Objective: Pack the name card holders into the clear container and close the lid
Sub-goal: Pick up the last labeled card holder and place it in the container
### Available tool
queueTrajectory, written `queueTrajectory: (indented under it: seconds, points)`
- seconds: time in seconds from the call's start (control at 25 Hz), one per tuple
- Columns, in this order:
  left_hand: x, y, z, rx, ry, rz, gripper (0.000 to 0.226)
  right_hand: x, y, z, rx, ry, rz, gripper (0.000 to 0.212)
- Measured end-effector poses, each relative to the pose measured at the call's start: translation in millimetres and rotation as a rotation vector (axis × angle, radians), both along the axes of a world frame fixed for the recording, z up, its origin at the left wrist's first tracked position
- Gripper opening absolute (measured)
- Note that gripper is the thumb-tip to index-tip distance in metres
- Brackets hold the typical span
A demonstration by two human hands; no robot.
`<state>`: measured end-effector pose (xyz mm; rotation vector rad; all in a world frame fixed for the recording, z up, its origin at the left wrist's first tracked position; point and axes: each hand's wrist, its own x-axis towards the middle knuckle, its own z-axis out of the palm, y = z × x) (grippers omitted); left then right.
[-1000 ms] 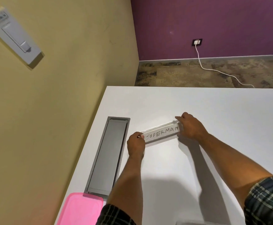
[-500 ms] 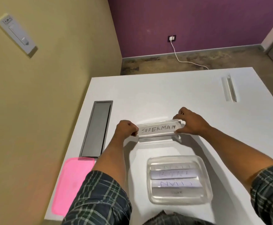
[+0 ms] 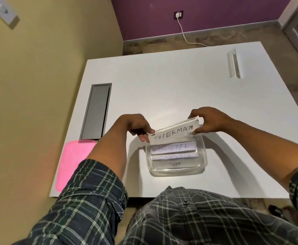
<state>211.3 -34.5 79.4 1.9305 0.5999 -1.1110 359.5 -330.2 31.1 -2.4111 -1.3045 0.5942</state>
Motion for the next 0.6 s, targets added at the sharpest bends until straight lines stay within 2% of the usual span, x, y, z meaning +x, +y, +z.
queueTrajectory:
  seconds: [0.12,0.24,0.48,0.6]
  points:
    - [1.5,-15.2,3.4,0.042,0.113,-0.198,0.031,-15.5,-9.4,-3.9,-0.002,0.002,0.061,0.054]
    - [-0.4,-27.9,2.1,0.084,0.181,-0.311,0.031,-29.7,-19.6,-7.6,-0.004,-0.012,0.098,0.053]
    - [-5.3,-48.3,-25.2,0.153,0.191,-0.389,0.045,-53.7,-31.9,-16.2,-0.034,-0.029,0.124,0.050]
    - [-12.1,-56.0,-39.9,0.151,0.131,-0.392,0.035,-59.9,-33.9,-19.3,-0.070,-0.068,0.179,0.048]
